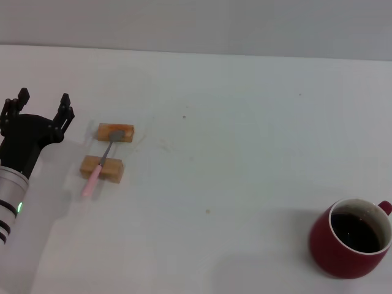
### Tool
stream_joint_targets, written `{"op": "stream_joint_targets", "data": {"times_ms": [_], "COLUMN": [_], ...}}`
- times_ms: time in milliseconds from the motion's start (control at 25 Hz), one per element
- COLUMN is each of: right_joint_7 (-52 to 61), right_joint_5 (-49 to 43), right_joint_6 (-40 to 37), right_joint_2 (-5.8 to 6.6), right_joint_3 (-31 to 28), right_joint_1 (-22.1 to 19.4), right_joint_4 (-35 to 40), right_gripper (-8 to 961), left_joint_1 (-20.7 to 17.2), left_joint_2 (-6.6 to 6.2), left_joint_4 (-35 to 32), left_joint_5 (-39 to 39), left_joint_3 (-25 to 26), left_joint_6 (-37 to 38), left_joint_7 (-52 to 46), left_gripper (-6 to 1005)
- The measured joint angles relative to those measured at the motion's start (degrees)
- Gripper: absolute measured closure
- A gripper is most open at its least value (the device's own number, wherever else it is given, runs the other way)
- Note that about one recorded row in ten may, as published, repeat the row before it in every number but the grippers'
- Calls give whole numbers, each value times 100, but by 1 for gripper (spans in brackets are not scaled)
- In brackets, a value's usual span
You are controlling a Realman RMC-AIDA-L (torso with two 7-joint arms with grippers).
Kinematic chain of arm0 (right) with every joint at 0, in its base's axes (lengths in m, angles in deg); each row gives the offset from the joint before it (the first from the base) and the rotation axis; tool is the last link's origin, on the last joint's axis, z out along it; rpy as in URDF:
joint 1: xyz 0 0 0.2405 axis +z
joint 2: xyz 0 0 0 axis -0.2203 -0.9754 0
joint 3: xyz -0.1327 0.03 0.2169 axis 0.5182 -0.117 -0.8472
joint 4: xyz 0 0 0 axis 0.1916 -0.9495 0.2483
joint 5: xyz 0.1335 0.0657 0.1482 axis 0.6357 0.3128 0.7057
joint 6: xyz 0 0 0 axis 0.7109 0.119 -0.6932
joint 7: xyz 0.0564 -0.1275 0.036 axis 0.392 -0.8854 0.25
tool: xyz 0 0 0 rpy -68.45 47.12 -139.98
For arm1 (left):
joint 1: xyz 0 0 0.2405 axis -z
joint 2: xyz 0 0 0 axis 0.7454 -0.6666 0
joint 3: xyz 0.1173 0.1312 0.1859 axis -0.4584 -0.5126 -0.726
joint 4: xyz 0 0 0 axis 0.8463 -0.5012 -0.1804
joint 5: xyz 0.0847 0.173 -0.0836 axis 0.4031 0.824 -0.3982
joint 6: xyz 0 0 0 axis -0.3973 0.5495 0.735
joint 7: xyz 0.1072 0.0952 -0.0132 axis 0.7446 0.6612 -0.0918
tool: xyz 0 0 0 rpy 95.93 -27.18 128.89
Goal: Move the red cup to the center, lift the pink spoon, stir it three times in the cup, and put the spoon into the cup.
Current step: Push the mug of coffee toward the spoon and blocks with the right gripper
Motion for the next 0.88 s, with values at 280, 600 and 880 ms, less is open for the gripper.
{"op": "stream_joint_targets", "data": {"times_ms": [280,600,880], "right_joint_7": [0,0,-325], "right_joint_5": [-158,-362,-813], "right_joint_6": [-3,3,7], "right_joint_2": [0,0,0], "right_joint_3": [0,148,156], "right_joint_1": [-79,-116,-250], "right_joint_4": [-34,-135,-400], "right_gripper": [951,953,953], "left_joint_1": [-1,10,42], "left_joint_2": [-8,-8,-16], "left_joint_4": [6,-9,-26], "left_joint_5": [0,0,0], "left_joint_3": [0,0,7], "left_joint_6": [0,0,0], "left_joint_7": [1,11,18], "left_gripper": [215,215,215]}}
